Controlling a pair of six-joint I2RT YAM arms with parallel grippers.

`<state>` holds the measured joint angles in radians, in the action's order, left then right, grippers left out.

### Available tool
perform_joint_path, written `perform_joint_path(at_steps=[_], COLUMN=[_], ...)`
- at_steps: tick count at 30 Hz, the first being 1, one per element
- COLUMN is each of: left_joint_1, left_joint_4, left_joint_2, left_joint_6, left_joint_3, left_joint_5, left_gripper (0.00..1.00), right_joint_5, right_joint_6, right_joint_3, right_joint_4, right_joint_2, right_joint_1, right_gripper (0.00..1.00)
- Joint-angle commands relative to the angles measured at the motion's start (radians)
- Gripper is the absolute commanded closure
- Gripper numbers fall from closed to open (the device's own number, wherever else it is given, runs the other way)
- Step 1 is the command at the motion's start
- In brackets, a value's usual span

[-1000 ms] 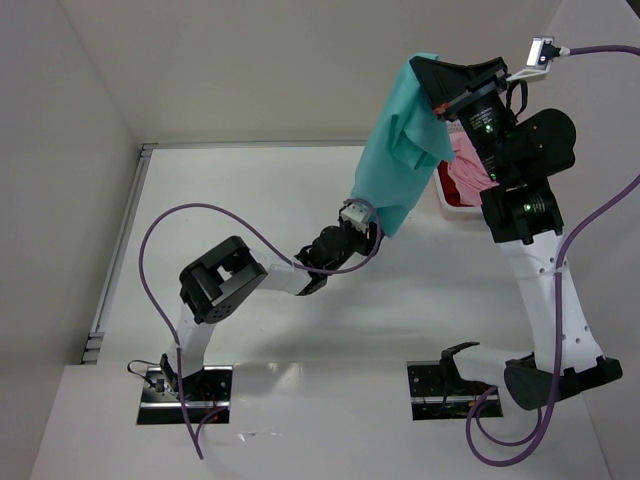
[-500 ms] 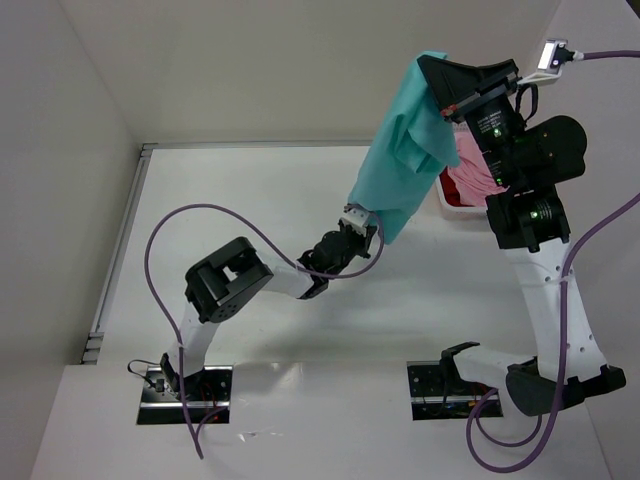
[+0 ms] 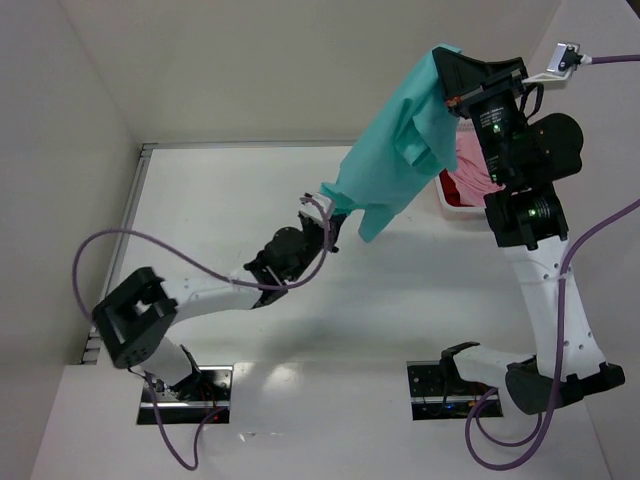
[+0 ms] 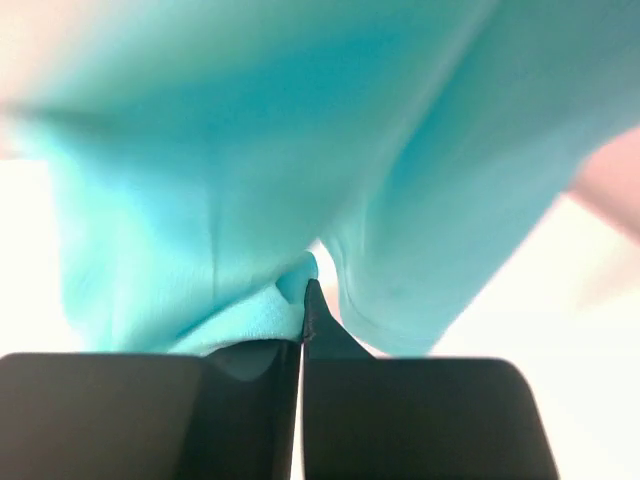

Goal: Fold and stack the t-shirts
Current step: Flatten out the tshirt

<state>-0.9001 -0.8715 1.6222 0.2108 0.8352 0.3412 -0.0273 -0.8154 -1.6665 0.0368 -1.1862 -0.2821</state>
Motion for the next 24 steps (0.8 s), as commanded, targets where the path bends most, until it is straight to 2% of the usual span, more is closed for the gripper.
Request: perform_joint_path(at_steps=[1,5,10,13,17,21,24], left_joint_1=[0.012,0.021,0.021,0.03,0.067,0.125,0.171], left_joint_4=[0.125,0.323,0.572,0.64,0.683,0.756,0.882], left_joint_2=[-0.201,-0.422,-0.577,-0.677,-0.8,-0.8,-0.708], left_joint_6=[-0.066,-0.106,-0.082,-0.062,-0.051,-0.028,0.024], left_joint_3=[-0.019,-0.019,0.021,0.021,-0.002,0.027,0.126], left_joint_5=[0.021,0.051,0.221,0.292,0.302,0.277,0.242], left_gripper=[1.0,1.0,1.0,1.0,1.0,1.0,1.0], right_joint_5=[0.082,0.082,0.082,0.095,0.122,0.142,0.142], right_joint_6=[0.039,0.039,0.039,0.03,0.001,-0.053,-0.053], right_joint_3=[-0.004,0.017,0.017,0.028,0.091,0.154,0.174], right_joint_4=[0.029,0.043,0.052,0.063,0.089,0.113,0.126], right_joint_2=[-0.013,-0.059,-0.127,-0.142,-0.188,-0.22,-0.248], right_joint_1=[-0.009,-0.009,-0.009,-0.009,-0.009,-0.009,-0.009], right_gripper=[0.99,0.99,0.99,0.99,0.99,0.99,0.99])
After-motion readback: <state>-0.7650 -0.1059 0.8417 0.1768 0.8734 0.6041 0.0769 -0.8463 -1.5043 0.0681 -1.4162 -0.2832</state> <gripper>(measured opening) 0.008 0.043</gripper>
